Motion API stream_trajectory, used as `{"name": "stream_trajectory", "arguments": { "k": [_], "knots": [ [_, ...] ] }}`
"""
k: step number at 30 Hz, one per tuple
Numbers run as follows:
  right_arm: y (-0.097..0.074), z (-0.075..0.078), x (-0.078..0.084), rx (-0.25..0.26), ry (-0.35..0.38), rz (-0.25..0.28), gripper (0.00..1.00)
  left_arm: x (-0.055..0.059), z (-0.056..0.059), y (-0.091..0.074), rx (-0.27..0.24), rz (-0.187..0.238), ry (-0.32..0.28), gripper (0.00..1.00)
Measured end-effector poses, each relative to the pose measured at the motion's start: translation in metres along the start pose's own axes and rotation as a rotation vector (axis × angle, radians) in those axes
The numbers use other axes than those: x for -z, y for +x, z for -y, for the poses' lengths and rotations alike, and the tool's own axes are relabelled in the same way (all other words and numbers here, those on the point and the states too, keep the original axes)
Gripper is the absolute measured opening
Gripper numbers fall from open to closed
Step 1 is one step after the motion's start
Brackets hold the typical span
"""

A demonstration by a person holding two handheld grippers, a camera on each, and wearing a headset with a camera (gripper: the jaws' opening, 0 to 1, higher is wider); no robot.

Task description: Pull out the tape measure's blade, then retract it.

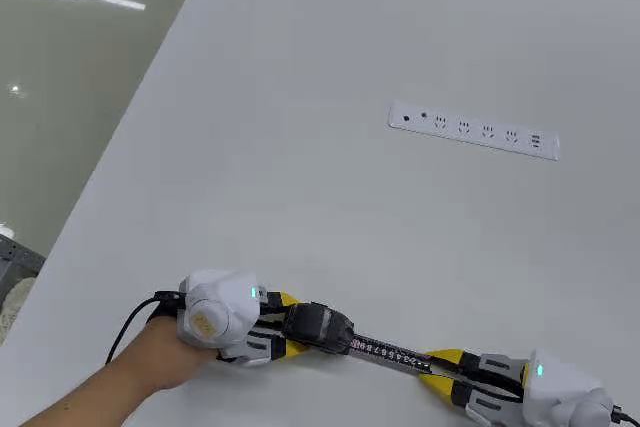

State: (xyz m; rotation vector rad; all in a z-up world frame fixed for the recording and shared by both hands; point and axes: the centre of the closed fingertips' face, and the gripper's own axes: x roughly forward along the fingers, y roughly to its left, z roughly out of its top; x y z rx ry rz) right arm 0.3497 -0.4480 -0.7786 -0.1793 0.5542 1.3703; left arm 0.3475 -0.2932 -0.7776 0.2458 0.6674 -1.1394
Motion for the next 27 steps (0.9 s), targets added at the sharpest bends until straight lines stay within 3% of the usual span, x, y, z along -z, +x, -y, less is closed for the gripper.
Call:
{"name": "stream_trajectory", "arguments": {
  "k": [27],
  "knots": [
    [-0.03,0.007,0.012,0.031,0.014,-0.026,0.09,-0.001,0.0,0.0,-0.003,-0.001,-0.004,0.26]
  ]
}}
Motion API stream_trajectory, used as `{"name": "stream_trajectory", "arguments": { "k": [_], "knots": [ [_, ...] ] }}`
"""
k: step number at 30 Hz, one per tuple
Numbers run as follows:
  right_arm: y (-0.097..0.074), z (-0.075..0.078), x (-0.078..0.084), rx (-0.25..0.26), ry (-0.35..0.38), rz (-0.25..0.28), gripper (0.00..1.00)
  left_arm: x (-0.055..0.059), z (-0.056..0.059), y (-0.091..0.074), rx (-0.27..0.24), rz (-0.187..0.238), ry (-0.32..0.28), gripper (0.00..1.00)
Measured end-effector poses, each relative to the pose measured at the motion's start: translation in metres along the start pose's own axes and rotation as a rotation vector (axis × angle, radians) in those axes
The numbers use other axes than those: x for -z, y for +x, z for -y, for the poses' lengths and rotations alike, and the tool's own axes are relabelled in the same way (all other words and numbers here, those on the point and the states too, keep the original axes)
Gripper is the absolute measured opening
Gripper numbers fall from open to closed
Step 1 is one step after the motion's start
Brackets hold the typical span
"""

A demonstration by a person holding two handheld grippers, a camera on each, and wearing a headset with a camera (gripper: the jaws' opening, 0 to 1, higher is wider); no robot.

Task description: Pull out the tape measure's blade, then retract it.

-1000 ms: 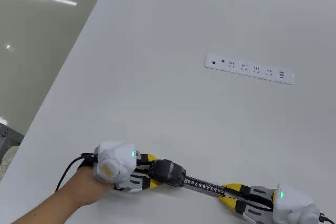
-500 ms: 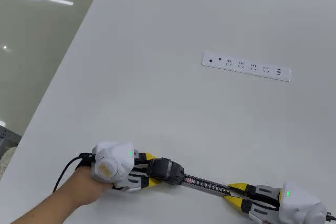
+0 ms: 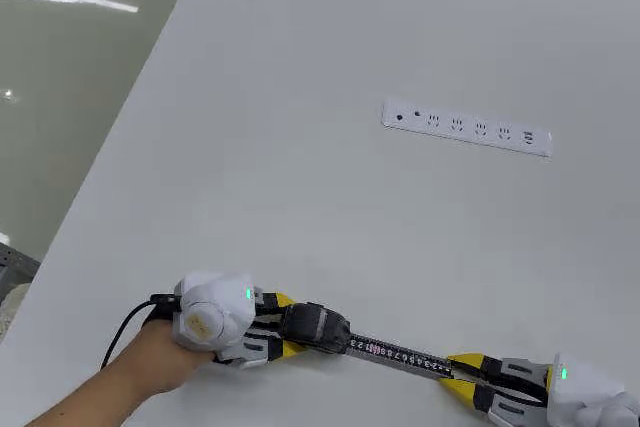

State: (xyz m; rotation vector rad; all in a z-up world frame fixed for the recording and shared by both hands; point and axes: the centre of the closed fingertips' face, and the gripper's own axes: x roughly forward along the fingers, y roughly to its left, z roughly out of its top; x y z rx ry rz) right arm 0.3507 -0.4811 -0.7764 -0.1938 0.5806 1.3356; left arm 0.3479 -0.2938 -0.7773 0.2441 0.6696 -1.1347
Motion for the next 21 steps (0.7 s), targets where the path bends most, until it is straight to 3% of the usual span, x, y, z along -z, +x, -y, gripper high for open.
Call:
{"name": "stream_trajectory", "arguments": {
  "k": [21],
  "knots": [
    [-0.017,0.005,0.01,0.027,0.016,-0.006,0.09,0.0,0.0,0.0,-0.002,-0.004,0.002,0.26]
  ]
}}
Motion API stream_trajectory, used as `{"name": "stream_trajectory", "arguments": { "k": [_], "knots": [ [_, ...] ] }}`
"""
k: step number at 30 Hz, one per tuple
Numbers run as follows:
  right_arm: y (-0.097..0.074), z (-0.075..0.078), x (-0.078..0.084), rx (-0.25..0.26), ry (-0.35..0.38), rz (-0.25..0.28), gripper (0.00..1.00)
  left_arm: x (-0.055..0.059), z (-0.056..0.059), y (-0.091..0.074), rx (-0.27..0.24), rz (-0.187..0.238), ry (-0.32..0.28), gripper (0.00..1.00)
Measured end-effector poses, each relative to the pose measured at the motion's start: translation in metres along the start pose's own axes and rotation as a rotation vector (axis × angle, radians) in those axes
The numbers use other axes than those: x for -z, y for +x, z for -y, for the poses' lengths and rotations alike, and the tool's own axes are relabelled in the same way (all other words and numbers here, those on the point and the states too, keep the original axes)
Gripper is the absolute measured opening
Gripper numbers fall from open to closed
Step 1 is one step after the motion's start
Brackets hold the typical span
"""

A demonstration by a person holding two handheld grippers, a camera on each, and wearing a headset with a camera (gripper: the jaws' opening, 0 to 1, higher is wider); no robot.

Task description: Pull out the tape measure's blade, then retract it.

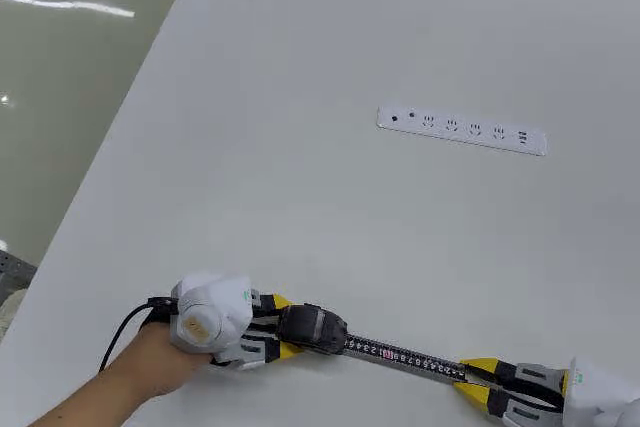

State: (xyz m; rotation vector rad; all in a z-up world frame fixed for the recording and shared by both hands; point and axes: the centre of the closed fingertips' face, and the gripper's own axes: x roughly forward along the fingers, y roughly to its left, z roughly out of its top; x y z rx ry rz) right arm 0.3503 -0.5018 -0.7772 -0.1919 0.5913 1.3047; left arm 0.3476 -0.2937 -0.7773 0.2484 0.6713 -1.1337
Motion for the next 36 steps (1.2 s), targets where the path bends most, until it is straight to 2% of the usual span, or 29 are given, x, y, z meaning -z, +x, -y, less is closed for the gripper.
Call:
{"name": "stream_trajectory", "arguments": {
  "k": [36],
  "knots": [
    [-0.032,0.008,0.016,0.045,0.004,-0.031,0.09,0.0,0.0,0.0,-0.001,-0.003,0.001,0.26]
  ]
}}
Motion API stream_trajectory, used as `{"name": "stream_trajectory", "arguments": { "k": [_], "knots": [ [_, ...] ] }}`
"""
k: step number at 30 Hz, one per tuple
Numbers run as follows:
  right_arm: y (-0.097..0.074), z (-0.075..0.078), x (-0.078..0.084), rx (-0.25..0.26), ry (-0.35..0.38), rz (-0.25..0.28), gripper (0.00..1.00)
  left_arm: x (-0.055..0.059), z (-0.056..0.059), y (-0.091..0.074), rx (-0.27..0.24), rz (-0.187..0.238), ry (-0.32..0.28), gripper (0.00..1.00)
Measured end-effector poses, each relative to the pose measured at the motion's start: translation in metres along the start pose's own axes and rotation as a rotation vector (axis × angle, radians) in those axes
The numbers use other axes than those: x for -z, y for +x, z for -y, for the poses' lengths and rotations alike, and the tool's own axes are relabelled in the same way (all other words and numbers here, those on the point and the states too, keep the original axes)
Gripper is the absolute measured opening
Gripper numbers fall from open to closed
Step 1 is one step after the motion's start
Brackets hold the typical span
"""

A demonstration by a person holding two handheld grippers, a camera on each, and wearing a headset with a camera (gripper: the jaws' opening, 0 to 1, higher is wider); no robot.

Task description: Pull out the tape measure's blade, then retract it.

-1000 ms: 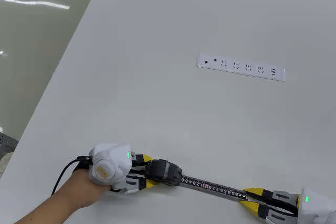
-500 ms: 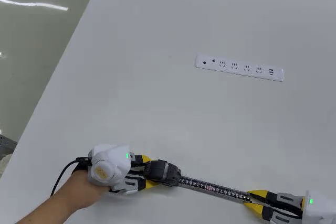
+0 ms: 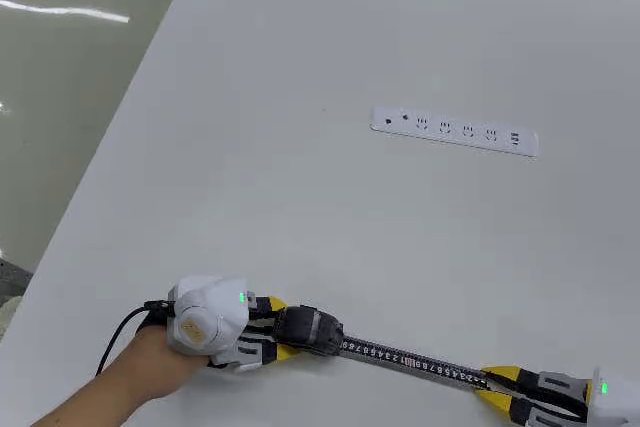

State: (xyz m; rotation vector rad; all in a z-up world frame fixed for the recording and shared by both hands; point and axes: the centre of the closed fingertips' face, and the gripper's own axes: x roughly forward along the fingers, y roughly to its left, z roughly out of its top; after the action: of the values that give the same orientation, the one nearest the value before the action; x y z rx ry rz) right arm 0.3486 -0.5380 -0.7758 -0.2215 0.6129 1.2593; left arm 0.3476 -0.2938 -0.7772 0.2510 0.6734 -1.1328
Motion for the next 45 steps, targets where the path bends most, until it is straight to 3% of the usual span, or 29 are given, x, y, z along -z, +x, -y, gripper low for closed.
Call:
{"name": "stream_trajectory", "arguments": {
  "k": [10,45],
  "knots": [
    [-0.012,0.002,0.006,0.017,0.005,-0.009,0.09,0.0,0.0,0.0,0.001,-0.002,0.001,0.26],
    [-0.028,0.008,0.018,0.035,0.017,-0.032,0.09,0.0,0.0,0.0,0.001,-0.001,0.003,0.26]
  ]
}}
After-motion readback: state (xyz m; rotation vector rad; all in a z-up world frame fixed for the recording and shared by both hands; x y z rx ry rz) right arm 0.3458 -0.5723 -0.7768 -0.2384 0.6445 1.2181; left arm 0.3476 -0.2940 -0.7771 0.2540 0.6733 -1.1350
